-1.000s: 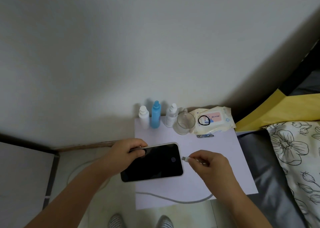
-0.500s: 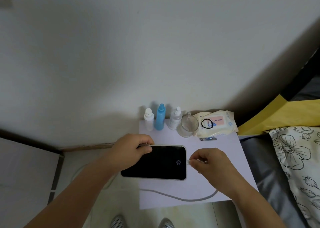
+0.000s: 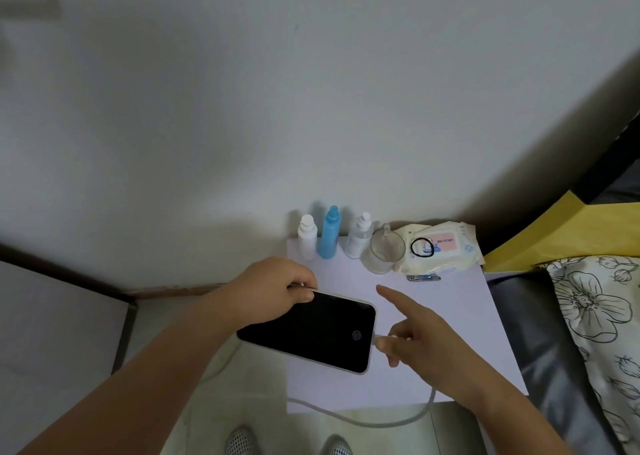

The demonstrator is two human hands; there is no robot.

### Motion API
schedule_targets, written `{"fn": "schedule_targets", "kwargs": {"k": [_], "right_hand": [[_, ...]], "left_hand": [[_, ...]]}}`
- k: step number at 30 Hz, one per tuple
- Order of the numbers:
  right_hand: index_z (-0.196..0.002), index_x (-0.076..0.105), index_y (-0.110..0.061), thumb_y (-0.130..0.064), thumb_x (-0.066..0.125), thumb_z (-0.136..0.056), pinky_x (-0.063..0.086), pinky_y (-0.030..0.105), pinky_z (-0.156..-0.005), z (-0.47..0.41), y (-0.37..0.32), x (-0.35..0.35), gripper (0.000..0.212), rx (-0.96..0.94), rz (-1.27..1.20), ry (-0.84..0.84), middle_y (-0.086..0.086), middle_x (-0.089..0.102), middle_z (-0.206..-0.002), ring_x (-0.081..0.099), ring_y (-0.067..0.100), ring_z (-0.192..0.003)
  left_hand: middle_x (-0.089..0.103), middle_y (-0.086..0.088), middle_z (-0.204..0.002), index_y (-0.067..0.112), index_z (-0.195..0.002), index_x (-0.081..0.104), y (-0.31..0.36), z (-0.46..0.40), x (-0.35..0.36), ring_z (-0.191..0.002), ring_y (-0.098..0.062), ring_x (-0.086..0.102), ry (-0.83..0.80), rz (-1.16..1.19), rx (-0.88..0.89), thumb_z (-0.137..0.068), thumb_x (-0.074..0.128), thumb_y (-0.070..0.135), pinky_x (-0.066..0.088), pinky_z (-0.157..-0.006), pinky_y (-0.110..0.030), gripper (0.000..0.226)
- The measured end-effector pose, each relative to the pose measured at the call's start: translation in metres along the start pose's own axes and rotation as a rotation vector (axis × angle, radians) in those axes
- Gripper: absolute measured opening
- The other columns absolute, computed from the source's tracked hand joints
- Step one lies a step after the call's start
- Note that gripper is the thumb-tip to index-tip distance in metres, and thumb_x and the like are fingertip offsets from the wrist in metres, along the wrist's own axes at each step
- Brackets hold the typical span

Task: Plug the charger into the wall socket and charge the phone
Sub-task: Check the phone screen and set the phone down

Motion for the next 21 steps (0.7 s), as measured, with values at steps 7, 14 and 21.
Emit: {"fn": "schedule_targets", "kwargs": {"k": [7,14,21], "right_hand": [[-0.123,0.049,-0.038,-0.015,0.059,-0.086,0.038,0.011,-0.045,0.001,0.001,0.010,0.044,0.008,-0.046,-0.073,-0.010,0.064,-0.048,0.044,0.002,-0.040],[-0.091,0.055,0.001,-0.017,0.040,-0.097,0.037,0.037,-0.061,0.002,-0.007,0.017,0.024,-0.009,-0.195,-0.096,0.018,0.058,-0.067,0.052,0.025,-0.058],[-0.088,0.065,-0.009,-0.016,0.036,-0.098,0.048,0.029,-0.049,0.005,0.004,0.021,0.031,0.013,-0.485,-0.089,0.007,0.066,-0.057,0.057,0.020,-0.045]], "left_hand": [[0.070,0.000,-0.100,0.020,-0.097,0.067,0.002,0.004,0.001,-0.093,-0.015,0.060,-0.030,-0.018,0.004,-0.086,0.055,0.024,0.044,-0.087,-0.029,0.017],[0.071,0.000,-0.100,0.020,-0.097,0.068,0.018,-0.001,0.003,-0.089,-0.013,0.061,-0.116,-0.035,0.083,-0.084,0.057,0.026,0.044,-0.081,-0.027,0.019],[0.071,-0.003,-0.099,0.021,-0.101,0.068,0.025,-0.003,-0.020,-0.090,-0.015,0.062,0.141,0.130,0.122,-0.082,0.061,0.027,0.046,-0.081,-0.023,0.022]]}}
Point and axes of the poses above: each hand's wrist, its own z-axis away from the middle knuckle, its own x-axis out of the palm, y = z × x, the point moved 6 cm from there along -z, towards the middle knuckle
